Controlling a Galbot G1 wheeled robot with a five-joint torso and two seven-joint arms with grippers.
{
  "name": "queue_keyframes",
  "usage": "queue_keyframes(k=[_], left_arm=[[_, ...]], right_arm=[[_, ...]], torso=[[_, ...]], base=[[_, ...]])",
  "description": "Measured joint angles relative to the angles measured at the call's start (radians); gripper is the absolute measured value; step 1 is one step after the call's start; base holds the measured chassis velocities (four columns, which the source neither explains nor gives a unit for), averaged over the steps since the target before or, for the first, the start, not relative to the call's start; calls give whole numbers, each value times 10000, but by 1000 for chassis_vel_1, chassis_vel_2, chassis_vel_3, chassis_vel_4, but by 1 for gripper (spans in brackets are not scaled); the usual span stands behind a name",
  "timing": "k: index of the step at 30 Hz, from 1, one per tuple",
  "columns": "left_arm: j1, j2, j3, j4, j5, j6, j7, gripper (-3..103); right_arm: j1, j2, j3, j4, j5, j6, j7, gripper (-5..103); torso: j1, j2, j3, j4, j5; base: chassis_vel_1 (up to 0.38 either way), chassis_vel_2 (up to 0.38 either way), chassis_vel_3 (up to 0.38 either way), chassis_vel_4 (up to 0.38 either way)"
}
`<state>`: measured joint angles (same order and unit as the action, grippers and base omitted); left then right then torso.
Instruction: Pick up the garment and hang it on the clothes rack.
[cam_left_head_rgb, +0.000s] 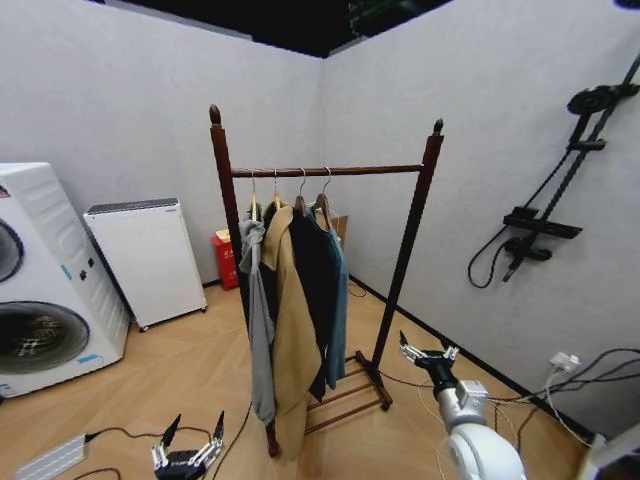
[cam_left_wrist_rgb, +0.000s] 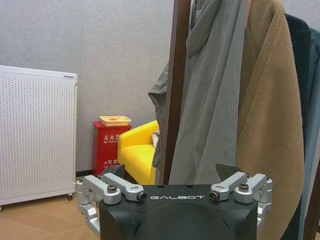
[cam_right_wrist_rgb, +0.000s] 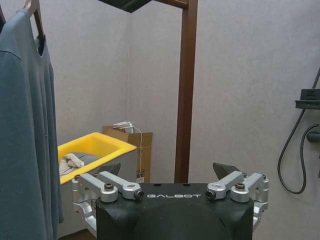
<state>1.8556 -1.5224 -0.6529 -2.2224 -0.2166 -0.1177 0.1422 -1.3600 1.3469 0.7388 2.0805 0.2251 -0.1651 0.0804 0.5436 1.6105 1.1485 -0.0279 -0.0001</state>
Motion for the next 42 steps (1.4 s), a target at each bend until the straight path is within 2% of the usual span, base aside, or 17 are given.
queue_keyframes(k=[22, 42], left_arm=[[0, 0, 0, 0, 0, 0, 0, 100], [0, 0, 0, 0, 0, 0, 0, 100]], right_arm=[[-233, 206, -190, -98, -157, 610, 113, 100], [-266, 359, -466, 250, -151, 656, 162, 100]], torso=[[1, 0, 0, -4, 0], [-1, 1, 1, -3, 0]], base=[[-83, -88, -86, -82], [-32, -226, -222, -30]])
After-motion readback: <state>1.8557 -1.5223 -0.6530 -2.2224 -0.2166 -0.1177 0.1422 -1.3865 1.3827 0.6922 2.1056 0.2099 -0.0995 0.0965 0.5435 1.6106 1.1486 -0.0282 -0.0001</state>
